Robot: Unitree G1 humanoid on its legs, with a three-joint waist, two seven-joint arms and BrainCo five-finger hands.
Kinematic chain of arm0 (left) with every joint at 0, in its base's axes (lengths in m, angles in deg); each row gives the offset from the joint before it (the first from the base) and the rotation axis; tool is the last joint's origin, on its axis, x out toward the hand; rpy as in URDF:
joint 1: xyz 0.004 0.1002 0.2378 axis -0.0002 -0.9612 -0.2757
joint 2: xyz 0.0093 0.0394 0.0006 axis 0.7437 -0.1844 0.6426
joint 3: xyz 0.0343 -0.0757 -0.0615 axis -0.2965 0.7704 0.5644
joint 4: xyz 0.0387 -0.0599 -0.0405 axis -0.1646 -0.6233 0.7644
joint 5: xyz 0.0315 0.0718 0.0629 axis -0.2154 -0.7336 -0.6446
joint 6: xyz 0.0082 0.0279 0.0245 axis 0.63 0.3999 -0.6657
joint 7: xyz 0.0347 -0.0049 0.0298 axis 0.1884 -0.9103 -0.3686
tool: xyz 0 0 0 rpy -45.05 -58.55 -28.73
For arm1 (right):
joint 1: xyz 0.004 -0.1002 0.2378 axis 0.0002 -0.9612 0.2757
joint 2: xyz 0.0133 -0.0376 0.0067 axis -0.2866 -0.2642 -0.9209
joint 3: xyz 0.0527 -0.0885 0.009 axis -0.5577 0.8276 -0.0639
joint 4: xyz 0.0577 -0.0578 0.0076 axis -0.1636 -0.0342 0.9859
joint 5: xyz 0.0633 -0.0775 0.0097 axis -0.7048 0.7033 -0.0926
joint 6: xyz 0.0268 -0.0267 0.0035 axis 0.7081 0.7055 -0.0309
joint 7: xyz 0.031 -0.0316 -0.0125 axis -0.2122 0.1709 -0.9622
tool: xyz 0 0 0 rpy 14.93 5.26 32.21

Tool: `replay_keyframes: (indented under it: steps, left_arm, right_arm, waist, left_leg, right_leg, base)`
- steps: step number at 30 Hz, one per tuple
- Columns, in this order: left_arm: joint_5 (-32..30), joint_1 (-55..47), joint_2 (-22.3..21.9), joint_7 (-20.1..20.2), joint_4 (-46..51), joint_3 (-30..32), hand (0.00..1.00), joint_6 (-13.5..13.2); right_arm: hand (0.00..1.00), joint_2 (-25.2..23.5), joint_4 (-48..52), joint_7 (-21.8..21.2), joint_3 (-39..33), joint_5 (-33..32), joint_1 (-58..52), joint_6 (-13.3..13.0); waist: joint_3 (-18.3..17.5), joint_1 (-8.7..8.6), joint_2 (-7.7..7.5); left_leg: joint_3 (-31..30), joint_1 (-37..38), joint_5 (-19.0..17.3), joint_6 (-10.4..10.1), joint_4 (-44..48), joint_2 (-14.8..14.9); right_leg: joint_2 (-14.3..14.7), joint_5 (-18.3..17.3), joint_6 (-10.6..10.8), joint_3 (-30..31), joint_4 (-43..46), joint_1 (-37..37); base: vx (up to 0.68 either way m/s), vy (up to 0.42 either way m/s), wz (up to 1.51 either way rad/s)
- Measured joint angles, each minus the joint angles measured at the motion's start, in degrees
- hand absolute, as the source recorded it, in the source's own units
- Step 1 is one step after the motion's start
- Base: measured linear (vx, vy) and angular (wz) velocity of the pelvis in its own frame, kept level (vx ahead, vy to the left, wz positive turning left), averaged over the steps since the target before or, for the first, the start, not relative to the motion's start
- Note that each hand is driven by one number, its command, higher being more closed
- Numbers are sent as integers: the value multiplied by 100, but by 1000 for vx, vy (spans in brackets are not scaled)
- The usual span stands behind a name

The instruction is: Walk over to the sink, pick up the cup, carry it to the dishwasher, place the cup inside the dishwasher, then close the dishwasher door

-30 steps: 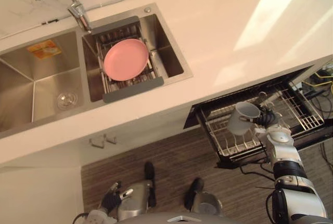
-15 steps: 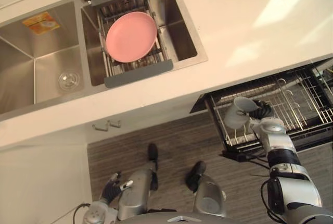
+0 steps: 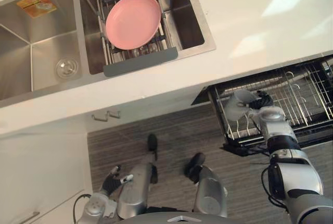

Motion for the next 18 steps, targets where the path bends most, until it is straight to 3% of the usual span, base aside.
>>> replay_keyframes:
  steps: [4, 18]
  left_arm:
    - [9, 69, 39, 3, -38, -2, 0, 9]
    - [-183, 178, 174, -257, -89, -226, 0, -111]
  right_arm:
    - [0, 165, -228, -166, 202, 215, 260, 353]
    - [0, 124, 70, 241, 211, 139, 329, 161]
  waist:
    - [36, 17, -53]
    - [78, 46, -122]
  left_leg:
    - [-67, -34, 25, -12, 2, 9]
    - [74, 145, 19, -18, -14, 27]
  right_leg:
    - [-7, -61, -27, -31, 87, -30]
    - [-24, -142, -46, 144, 196, -15]
  base:
    - [-7, -53, 8]
    - [-12, -41, -6]
